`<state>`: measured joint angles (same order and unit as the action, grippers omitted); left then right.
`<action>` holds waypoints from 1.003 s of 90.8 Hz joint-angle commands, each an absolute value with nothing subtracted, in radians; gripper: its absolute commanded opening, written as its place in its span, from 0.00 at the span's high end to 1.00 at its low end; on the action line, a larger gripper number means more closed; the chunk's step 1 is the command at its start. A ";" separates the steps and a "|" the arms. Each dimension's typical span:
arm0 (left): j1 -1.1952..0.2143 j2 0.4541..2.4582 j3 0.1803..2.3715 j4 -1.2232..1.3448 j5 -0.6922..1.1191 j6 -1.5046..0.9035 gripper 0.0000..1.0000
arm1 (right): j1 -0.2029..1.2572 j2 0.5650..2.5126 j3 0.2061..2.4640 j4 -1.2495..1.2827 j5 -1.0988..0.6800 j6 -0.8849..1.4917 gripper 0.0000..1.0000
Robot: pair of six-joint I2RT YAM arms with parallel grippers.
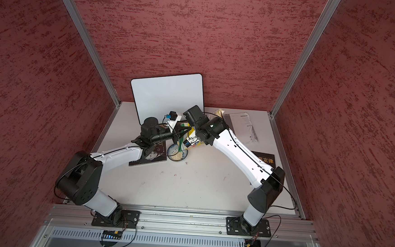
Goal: Pour the oats into the breakfast bowl
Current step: Pour the oats into the bowl.
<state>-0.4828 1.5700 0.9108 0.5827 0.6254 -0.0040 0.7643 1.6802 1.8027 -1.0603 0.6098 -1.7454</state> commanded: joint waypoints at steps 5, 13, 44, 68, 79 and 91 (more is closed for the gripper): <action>-0.495 1.581 0.885 0.592 0.626 -0.014 0.94 | 0.761 1.584 1.840 -0.846 0.698 -1.791 1.00; -0.496 1.589 0.879 0.601 0.628 -0.017 0.94 | 0.761 1.589 1.839 -0.838 0.704 -1.807 1.00; -0.502 1.609 0.852 0.650 0.624 -0.039 0.94 | 0.764 1.600 1.839 -0.834 0.717 -1.822 1.00; -0.502 1.597 0.864 0.648 0.620 -0.038 0.94 | 0.761 1.591 1.842 -0.882 0.682 -1.724 1.00; -0.503 1.589 0.885 0.629 0.626 -0.038 0.94 | 0.747 1.574 1.821 -0.910 0.655 -1.666 1.00; -0.513 1.574 0.903 0.603 0.627 -0.030 0.94 | 0.725 1.542 1.779 -0.915 0.611 -1.627 1.00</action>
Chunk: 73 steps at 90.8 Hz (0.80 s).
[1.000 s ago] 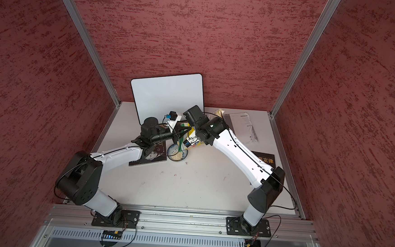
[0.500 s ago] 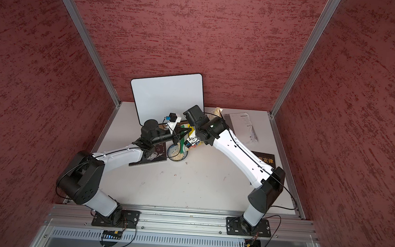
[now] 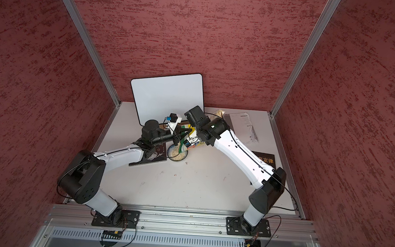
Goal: Pour the oats into the breakfast bowl
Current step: Pour the oats into the bowl.
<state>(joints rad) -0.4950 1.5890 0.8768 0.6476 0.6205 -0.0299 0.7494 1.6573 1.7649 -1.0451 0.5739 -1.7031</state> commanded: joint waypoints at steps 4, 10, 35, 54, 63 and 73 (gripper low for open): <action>-0.516 1.568 0.907 0.592 0.627 -0.026 0.94 | 0.717 1.529 1.765 -0.913 0.596 -1.616 1.00; -0.522 1.563 0.914 0.578 0.626 -0.019 0.94 | 0.705 1.511 1.741 -0.907 0.579 -1.602 1.00; -0.550 1.555 0.950 0.528 0.608 0.005 0.94 | 0.663 1.461 1.655 -0.886 0.521 -1.547 1.00; -0.571 1.546 0.989 0.487 0.596 0.034 0.94 | 0.636 1.394 1.577 -0.867 0.475 -1.504 1.00; -0.580 1.537 0.993 0.486 0.592 0.040 0.94 | 0.625 1.371 1.541 -0.854 0.449 -1.485 1.00; -0.588 1.518 0.991 0.452 0.584 0.049 0.94 | 0.612 1.357 1.508 -0.846 0.423 -1.467 1.00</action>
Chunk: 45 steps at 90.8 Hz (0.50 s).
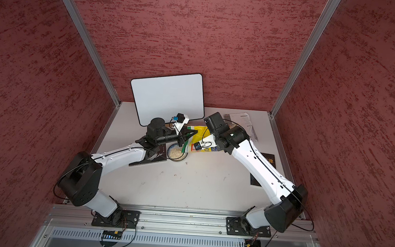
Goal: Pour the oats into the breakfast bowl
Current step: Pour the oats into the bowl.
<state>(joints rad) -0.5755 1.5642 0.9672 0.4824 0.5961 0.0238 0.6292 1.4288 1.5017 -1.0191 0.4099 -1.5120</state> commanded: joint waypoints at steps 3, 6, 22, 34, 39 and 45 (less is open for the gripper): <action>-0.591 1.510 0.990 0.447 0.579 0.055 0.94 | 0.607 1.354 1.501 -0.844 0.418 -1.462 1.00; -0.593 1.503 0.990 0.442 0.574 0.060 0.94 | 0.604 1.352 1.495 -0.844 0.412 -1.457 1.00; -0.601 1.483 0.994 0.426 0.564 0.075 0.94 | 0.593 1.343 1.457 -0.830 0.380 -1.430 1.00; -0.604 1.472 1.010 0.397 0.561 0.075 0.94 | 0.577 1.340 1.431 -0.826 0.360 -1.403 1.00; -0.607 1.467 1.015 0.391 0.561 0.078 0.94 | 0.570 1.333 1.416 -0.823 0.348 -1.390 1.00; -0.610 1.461 1.018 0.389 0.562 0.082 0.94 | 0.561 1.323 1.397 -0.820 0.328 -1.368 1.00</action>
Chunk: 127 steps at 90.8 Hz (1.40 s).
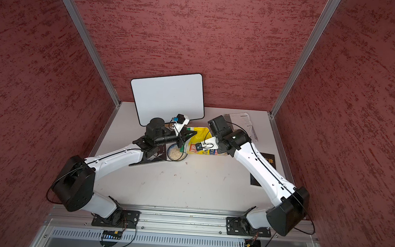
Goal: Pour the oats into the breakfast bowl
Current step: Pour the oats into the bowl.
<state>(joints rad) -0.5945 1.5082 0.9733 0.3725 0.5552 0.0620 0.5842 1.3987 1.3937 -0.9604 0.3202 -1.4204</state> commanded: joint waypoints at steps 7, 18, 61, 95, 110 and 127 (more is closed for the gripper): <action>-0.613 1.457 1.024 0.385 0.564 0.084 0.94 | 0.550 1.311 1.374 -0.821 0.300 -1.339 1.00; -0.617 1.457 1.035 0.390 0.564 0.084 0.94 | 0.532 1.291 1.324 -0.810 0.235 -1.289 1.00; -0.637 1.470 1.084 0.380 0.578 0.086 0.94 | 0.440 1.256 1.181 -0.744 0.013 -1.162 1.00; -0.661 1.483 1.122 0.356 0.580 0.096 0.94 | 0.400 1.258 1.113 -0.721 -0.043 -1.119 1.00; -0.668 1.489 1.127 0.350 0.575 0.108 0.94 | 0.377 1.239 1.074 -0.692 -0.096 -1.099 1.00; -0.669 1.515 1.141 0.353 0.578 0.110 0.94 | 0.350 1.238 1.063 -0.696 -0.124 -1.088 0.93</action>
<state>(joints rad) -0.6632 1.5192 1.0676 0.2241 0.5491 0.1024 0.3790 1.2587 1.0664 -0.7460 -0.1162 -1.1225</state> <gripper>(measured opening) 0.076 0.118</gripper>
